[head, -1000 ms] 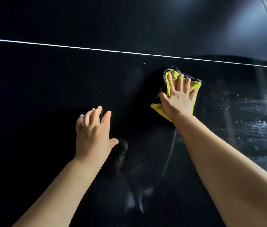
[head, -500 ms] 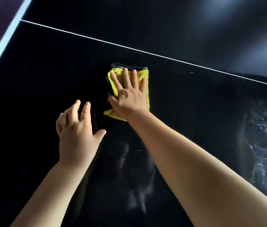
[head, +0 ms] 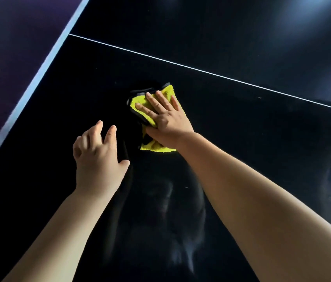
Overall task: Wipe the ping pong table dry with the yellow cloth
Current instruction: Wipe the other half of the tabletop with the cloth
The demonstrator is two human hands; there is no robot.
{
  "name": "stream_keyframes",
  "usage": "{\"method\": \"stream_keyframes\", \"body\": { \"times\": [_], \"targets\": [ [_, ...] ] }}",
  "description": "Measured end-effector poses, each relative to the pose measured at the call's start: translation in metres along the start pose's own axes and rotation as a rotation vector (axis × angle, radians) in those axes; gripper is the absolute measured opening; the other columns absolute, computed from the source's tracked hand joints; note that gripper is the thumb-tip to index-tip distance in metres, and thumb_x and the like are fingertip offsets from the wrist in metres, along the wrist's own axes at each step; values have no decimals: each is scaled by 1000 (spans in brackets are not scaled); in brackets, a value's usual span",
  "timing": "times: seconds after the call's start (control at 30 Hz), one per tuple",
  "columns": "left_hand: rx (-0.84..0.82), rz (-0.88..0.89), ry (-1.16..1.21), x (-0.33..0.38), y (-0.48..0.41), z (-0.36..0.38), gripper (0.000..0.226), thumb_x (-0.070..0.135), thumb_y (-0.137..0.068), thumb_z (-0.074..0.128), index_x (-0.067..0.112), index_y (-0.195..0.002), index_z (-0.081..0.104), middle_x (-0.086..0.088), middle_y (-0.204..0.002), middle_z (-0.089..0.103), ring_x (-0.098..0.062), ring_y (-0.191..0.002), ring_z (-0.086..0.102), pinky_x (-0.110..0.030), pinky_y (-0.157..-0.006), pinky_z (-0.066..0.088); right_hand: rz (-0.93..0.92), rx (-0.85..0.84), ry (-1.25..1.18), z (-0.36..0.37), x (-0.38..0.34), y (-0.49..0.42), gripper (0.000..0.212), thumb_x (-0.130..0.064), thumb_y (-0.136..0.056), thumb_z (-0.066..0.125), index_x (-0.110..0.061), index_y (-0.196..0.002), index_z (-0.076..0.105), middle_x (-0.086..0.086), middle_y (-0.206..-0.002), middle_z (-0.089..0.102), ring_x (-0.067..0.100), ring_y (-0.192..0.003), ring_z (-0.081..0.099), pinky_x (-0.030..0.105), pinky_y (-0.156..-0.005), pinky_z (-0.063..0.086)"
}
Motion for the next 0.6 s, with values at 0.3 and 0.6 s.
{"method": "stream_keyframes", "body": {
  "times": [0.3,0.6],
  "targets": [
    [-50,238,-79,107,-16,21,86,38,-68,80,14,-140,40,-15,-148,30,-32,-136,24,-51,-110,18,354,78,-64,6,137,93,67,-49,-96,37,-46,-154,2,-7,-165,-6,16,-151,-13,43,-122,-8],
    [-106,359,-89,201,-47,36,82,44,-78,70,20,-144,29,-9,-153,20,-28,-140,17,-47,-113,10,735,128,-150,11,272,216,73,-49,-85,30,-48,-153,8,-11,-165,1,12,-151,-7,39,-122,-7]
  ]
}}
Point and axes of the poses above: each hand's wrist, its own y-axis away from the middle knuckle, its own z-axis out of the palm, x = y × z, the point moved 4 cm from there along -y, towards the middle knuckle
